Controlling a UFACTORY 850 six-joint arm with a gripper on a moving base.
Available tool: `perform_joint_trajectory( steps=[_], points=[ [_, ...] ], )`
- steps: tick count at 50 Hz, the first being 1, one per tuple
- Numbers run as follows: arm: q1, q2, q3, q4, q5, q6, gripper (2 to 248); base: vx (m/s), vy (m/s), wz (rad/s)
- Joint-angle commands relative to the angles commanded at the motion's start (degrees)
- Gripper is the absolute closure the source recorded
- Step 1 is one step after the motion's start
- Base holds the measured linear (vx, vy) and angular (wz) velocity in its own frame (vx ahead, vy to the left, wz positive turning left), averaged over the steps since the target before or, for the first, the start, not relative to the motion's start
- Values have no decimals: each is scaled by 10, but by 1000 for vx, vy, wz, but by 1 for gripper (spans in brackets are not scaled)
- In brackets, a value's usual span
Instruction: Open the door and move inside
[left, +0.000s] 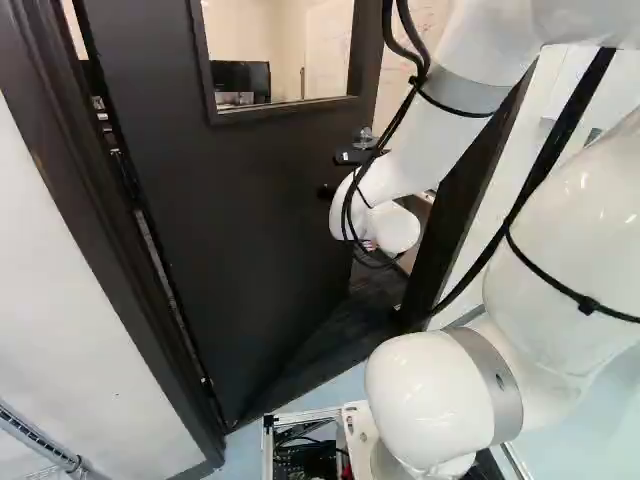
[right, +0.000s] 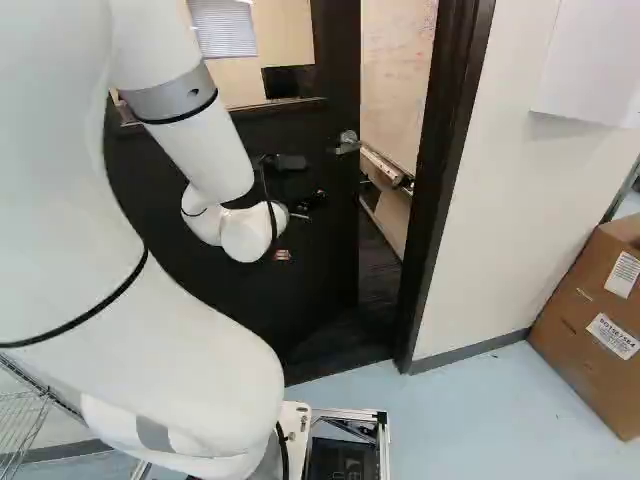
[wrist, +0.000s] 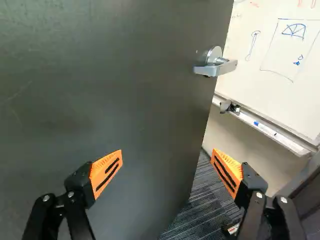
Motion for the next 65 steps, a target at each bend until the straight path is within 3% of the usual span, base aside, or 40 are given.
perform_joint_trajectory(
  steps=[38, 65],
  points=[
    [31, -48, -48, 87, 0, 0, 3, 0, 0, 0],
    [56, -78, -78, 96, 0, 0, 3, 0, 0, 0]
  ],
)
